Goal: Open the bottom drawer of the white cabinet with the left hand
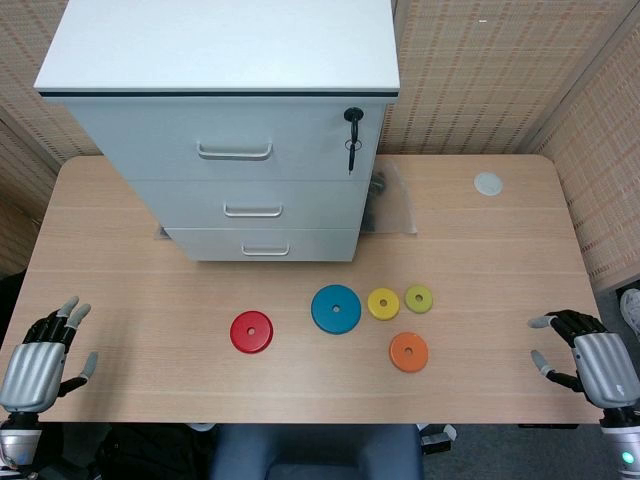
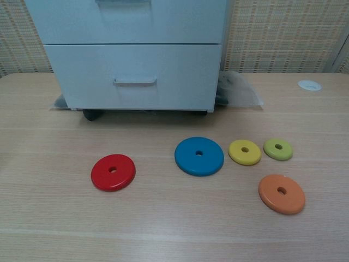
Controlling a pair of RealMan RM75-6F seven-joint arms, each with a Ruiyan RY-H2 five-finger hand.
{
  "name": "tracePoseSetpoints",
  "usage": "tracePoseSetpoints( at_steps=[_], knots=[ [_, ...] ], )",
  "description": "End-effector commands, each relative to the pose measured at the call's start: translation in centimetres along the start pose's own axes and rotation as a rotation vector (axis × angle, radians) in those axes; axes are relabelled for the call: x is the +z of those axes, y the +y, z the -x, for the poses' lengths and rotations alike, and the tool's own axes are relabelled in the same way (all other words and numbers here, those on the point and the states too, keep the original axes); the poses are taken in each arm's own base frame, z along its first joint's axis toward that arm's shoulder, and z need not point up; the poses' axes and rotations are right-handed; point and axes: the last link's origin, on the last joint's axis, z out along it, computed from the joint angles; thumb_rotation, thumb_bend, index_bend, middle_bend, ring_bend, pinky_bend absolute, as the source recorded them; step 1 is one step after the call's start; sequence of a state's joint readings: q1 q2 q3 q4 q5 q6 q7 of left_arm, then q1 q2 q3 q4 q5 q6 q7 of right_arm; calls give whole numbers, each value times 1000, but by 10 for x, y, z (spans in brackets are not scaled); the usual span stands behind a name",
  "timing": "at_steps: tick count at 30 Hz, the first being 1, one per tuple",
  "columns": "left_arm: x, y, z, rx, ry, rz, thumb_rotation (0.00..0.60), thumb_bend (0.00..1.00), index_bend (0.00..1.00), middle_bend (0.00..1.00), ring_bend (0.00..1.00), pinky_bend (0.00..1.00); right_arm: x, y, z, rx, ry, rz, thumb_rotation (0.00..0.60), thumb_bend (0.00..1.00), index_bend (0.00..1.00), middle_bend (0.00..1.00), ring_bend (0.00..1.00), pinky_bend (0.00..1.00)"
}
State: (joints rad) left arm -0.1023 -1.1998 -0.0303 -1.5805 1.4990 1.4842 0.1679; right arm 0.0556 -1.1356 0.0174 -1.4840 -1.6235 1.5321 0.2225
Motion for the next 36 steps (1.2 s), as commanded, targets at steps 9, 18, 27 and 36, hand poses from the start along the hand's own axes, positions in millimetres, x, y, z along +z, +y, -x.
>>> tracePoseSetpoints(
  at_steps=[9,18,27,36],
  knots=[
    [0,-1,0,-2,1,1,600,385,115,77,137,188,-1,-1,0,-3,3,4,600,274,376,379,277,291],
    [12,8,-4,-13,28,70,600,385,115,124,183,195,-3,-1,-5,-5,24,1,600,274,376,379,277,291],
    [56,43,-20,-118,64,306,600,385,158,385,448,674,1,-9,-8,-17,22,-35,600,274,375,379,276,291],
    [104,91,-26,-194,-25,546,600,550,184,818,846,997,7,-18,-4,-23,-9,-68,600,274,375,379,285,291]
  ],
)
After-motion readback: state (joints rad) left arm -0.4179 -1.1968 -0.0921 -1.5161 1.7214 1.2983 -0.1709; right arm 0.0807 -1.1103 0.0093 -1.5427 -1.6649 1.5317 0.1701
